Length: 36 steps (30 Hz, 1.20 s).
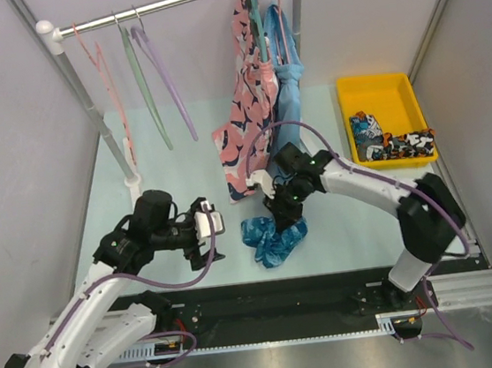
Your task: Place the shorts on the hanger
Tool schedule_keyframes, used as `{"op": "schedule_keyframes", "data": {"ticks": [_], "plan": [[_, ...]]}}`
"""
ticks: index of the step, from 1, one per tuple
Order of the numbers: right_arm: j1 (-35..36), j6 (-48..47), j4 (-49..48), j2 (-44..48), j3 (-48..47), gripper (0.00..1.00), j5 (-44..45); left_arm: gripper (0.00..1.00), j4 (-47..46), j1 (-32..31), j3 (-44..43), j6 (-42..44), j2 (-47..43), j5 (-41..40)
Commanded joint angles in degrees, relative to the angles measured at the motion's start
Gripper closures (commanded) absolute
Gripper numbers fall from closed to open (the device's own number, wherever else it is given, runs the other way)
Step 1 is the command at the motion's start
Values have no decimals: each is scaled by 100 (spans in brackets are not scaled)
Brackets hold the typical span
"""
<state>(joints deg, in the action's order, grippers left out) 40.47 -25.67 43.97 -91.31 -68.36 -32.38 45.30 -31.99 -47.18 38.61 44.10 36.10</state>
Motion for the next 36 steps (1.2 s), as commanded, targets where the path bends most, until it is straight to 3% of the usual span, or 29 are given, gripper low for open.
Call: {"op": "schedule_keyframes", "data": {"ticks": [1, 8, 17, 22, 29, 36], "plan": [[-327, 764, -520, -431, -582, 100, -970, 5, -416, -53, 244, -19, -85, -119], [-585, 2450, -1425, 95, -573, 100, -1639, 0, -1881, -500, 446, -1223, 81, -410], [-294, 2936, -1505, 131, -565, 100, -1579, 0, -2737, -1406, 534, -1479, 696, -1438], [-198, 2202, -1006, 376, -521, 100, -1675, 0, -2720, -1398, 780, -1024, 759, -2062], [469, 487, -39, 570, -477, 100, -1605, 0, -2473, -1398, 1017, -267, 556, -1755], [699, 212, 174, 596, -468, 100, -1939, 0, -2711, -1398, 1044, -415, 609, -1398]]}}
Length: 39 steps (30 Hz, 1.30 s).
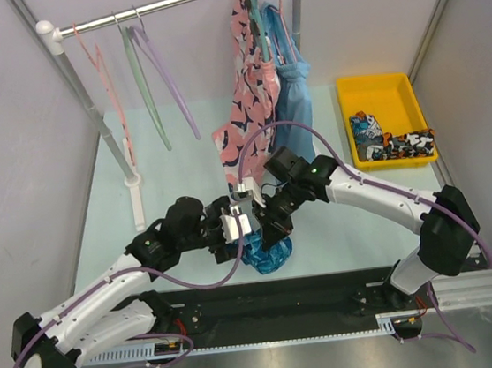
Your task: Place the shorts on the hanger
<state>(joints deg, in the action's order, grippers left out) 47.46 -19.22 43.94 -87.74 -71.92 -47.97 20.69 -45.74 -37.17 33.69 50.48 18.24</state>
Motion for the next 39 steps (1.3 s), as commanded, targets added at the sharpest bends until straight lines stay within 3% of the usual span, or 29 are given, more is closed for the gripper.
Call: {"op": "schedule_keyframes", "data": {"ticks": [1, 2, 4, 6, 8, 9, 10, 13, 15, 19, 22, 27, 31, 35, 37, 39], "plan": [[0, -468, 176, 275, -112, 100, -406, 2, -171, -23, 8, 154, 14, 565], [-18, -494, 167, 319, -112, 100, -415, 18, 178, -23, -123, 242, 58, 810], [-140, -547, 124, 381, -112, 100, -415, 38, 549, -23, -281, 340, 172, 1311], [-359, -591, 114, 460, -112, 99, -555, 68, 1023, -23, -589, 348, 251, 1480], [-500, -609, 62, 469, -112, 90, -556, 100, 1479, -23, -1105, 165, 418, 1569], [-562, -583, 53, 443, -112, 61, -486, 100, 1595, -23, -1300, 60, 436, 1595], [-719, -574, 44, 416, -112, 46, -416, 100, 1692, -23, -1484, -116, 437, 1604], [-1219, -407, -61, 276, -103, 14, -248, 100, 1885, -23, -2170, -503, 392, 1744], [-1493, -319, -105, 240, -112, 5, -380, 100, 2044, -23, -2776, -713, 620, 1859], [-1986, -187, -219, 345, -112, 4, -302, 100, 2868, -32, -3954, -890, 1393, 1921], [-2144, -47, -237, 381, -68, 4, -47, 100, 3090, -23, -4640, -1119, 1991, 1447], [-2477, 77, -290, 653, 230, 4, -20, 100, 2652, 39, -5283, -1419, 2203, 770], [-3162, -46, -97, 916, 240, 4, -265, 100, 3265, -662, -5661, -935, 2720, 410], [-4068, -266, 149, 1171, 214, 0, -538, 99, 2985, -1252, -5792, -1207, 3492, 75], [-4498, -380, 333, 1338, 205, 0, -512, 91, 2924, -1612, -5985, -1102, 3836, -196], [-4693, -512, 439, 1453, 205, 0, -477, 72, 3063, -1640, -6459, -1058, 4328, -172]]}}
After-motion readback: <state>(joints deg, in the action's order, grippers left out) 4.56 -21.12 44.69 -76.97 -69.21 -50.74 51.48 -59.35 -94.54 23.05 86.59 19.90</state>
